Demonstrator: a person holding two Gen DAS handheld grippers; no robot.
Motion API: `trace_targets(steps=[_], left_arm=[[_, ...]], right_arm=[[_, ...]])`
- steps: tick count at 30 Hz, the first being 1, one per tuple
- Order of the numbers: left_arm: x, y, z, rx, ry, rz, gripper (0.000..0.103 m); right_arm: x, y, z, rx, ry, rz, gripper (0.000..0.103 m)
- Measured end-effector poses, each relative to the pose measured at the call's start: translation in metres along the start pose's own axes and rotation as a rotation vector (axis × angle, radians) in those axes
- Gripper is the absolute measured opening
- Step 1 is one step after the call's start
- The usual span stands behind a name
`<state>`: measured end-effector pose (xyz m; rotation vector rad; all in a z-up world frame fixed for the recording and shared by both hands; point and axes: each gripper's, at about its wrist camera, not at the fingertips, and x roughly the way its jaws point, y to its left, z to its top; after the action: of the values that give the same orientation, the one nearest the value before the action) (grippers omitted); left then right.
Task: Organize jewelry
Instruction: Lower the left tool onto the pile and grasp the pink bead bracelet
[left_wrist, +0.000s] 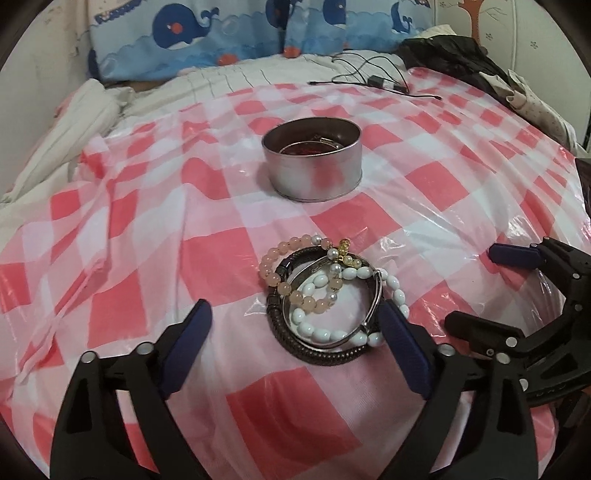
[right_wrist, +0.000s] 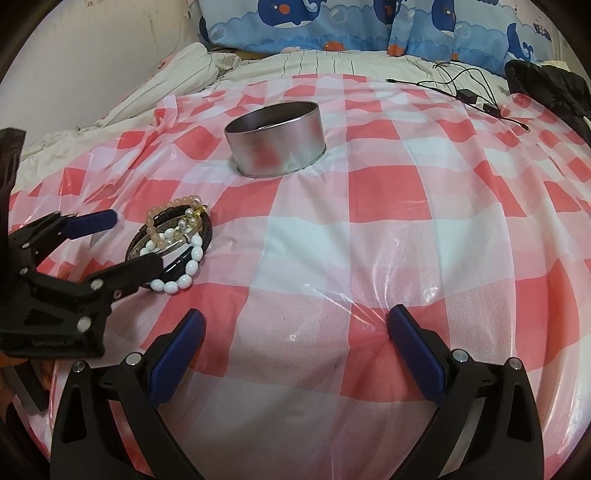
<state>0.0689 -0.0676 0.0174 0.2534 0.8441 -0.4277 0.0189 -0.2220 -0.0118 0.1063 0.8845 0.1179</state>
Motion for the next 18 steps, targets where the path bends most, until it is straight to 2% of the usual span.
trace_targets(steps=[2,7,10,13,18], left_arm=[[0.001,0.003,0.001,-0.004,-0.003,-0.031,0.078],[0.000,0.014,0.005,-0.045,-0.023,-0.026,0.063],[-0.005,0.026,0.007,-0.110,-0.055,-0.042,0.060],[-0.002,0.035,0.006,-0.153,-0.036,-0.094,0.060],[-0.001,0.033,0.007,-0.146,-0.034,-0.105,0.060]], right_arm=[[0.000,0.000,0.000,-0.001,0.000,-0.001,0.096],[0.000,0.000,-0.001,-0.003,0.001,-0.005,0.096],[0.000,0.000,-0.001,-0.003,0.001,-0.006,0.096],[0.000,0.000,-0.001,-0.003,0.001,-0.006,0.096],[0.000,0.001,-0.001,-0.004,0.001,-0.006,0.096]])
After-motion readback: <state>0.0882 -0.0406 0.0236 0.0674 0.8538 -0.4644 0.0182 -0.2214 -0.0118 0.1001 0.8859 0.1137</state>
